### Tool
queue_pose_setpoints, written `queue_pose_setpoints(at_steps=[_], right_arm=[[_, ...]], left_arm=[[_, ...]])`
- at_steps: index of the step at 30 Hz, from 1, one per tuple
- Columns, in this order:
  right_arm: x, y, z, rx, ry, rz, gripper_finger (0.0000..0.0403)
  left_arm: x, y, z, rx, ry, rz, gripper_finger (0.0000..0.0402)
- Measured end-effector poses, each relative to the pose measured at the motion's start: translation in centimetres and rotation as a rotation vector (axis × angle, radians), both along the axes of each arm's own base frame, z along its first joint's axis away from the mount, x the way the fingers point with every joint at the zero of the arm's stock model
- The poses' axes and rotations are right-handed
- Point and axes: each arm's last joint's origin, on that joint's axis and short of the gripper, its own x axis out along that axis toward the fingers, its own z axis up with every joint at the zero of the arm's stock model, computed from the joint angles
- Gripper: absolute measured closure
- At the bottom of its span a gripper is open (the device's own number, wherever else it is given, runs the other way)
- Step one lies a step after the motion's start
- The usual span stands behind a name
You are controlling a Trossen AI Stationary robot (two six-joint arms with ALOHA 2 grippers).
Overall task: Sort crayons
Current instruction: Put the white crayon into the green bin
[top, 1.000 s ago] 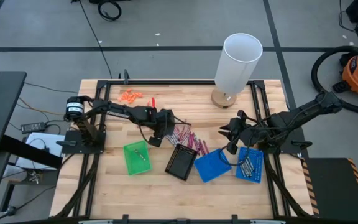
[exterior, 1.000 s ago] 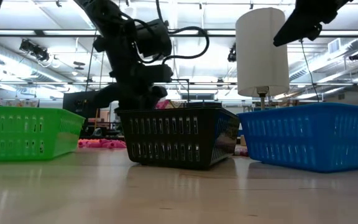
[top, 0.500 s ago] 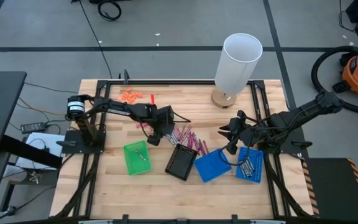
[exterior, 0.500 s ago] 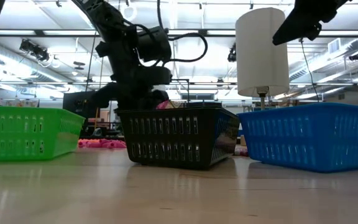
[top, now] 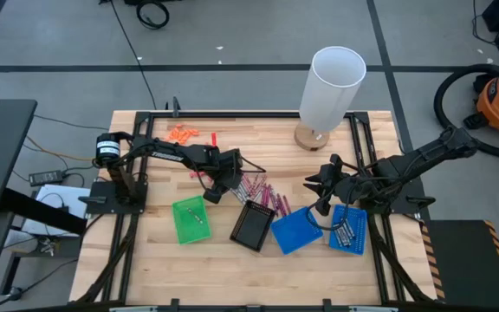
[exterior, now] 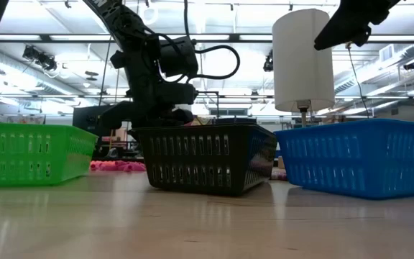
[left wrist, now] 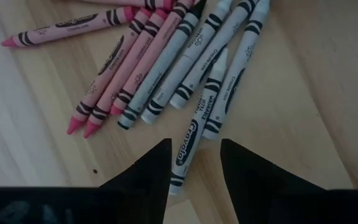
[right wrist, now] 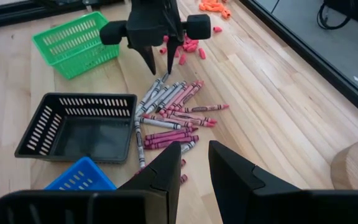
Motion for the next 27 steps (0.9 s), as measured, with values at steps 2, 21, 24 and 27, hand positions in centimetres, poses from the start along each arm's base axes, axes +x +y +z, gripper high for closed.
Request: queue_pose_setpoints(at_steps=[2, 21, 24, 27], right_arm=[[0.0, 0.0, 0.0, -0.001, 0.0, 0.001, 0.0311], [0.0, 0.0, 0.1, -0.006, -0.004, 0.007, 0.0311], [0.0, 0.1, 0.0, -0.001, -0.001, 0.013, 0.0311], [0.0, 0.1, 0.0, -0.007, 0.001, 0.018, 0.0311]], left_arm=[[0.0, 0.0, 0.0, 0.005, 0.002, -0.008, 0.0253], [0.4, 0.8, -2.5, -0.02, 0.07, -0.003, 0.026], [0.4, 0.8, -2.6, -0.022, 0.071, 0.007, 0.0261], [0.3, 0.8, -2.6, -0.024, 0.077, 0.018, 0.0267]])
